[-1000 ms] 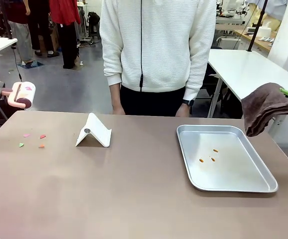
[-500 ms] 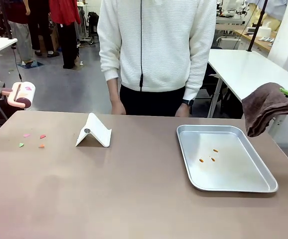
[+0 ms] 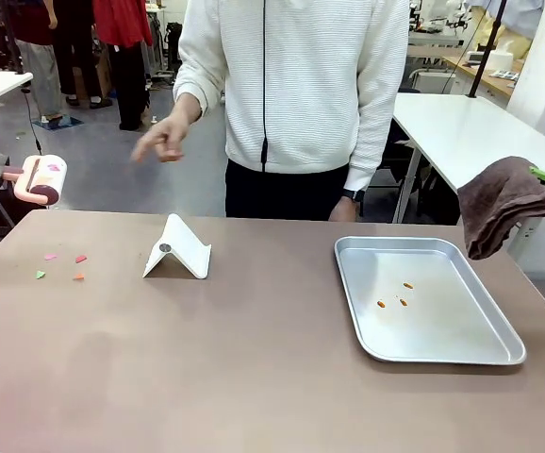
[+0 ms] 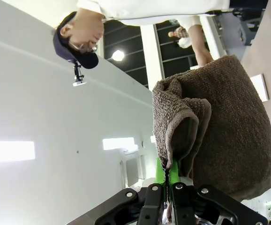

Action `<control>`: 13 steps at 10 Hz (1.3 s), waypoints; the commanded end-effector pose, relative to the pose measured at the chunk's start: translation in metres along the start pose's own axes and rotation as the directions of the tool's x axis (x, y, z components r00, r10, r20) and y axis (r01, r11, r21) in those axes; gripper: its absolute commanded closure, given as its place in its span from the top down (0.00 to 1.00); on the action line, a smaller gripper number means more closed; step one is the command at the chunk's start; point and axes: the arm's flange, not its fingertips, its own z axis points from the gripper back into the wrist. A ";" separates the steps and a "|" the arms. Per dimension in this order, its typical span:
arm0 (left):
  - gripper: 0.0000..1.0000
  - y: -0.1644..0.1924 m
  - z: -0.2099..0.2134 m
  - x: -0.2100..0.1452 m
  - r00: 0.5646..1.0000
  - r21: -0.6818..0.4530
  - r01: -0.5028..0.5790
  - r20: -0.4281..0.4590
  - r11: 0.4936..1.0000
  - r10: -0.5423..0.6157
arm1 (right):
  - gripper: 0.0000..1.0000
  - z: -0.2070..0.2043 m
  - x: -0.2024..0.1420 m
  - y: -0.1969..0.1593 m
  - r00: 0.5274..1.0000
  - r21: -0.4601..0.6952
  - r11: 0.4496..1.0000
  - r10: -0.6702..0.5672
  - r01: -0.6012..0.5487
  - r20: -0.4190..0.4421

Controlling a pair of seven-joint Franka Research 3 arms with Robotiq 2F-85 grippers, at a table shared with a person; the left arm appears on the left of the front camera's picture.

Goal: Clean the surface of the table.
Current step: If a person points to the right, clean the right side of the table with your right hand, and if they point to the left, clean the left side with your left hand.

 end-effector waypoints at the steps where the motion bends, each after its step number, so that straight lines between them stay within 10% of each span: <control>1: 0.00 -0.005 0.002 0.001 1.000 -0.013 -0.014 -0.008 1.000 0.014 | 0.00 0.001 -0.002 0.002 1.000 0.015 1.000 0.012 -0.012 -0.011; 8: 0.00 -0.005 0.002 0.001 1.000 -0.013 -0.014 -0.008 1.000 0.014 | 0.00 0.001 -0.002 0.002 1.000 0.015 1.000 0.012 -0.012 -0.011; 9: 0.21 0.000 0.000 0.000 1.000 0.000 0.000 0.000 1.000 0.000 | 0.00 0.001 -0.002 0.002 1.000 0.015 1.000 0.012 -0.012 -0.011; 13: 0.21 0.018 0.007 -0.004 0.992 0.219 0.123 -0.067 0.968 -0.111 | 0.00 0.001 -0.002 0.002 1.000 0.015 1.000 0.012 -0.012 -0.011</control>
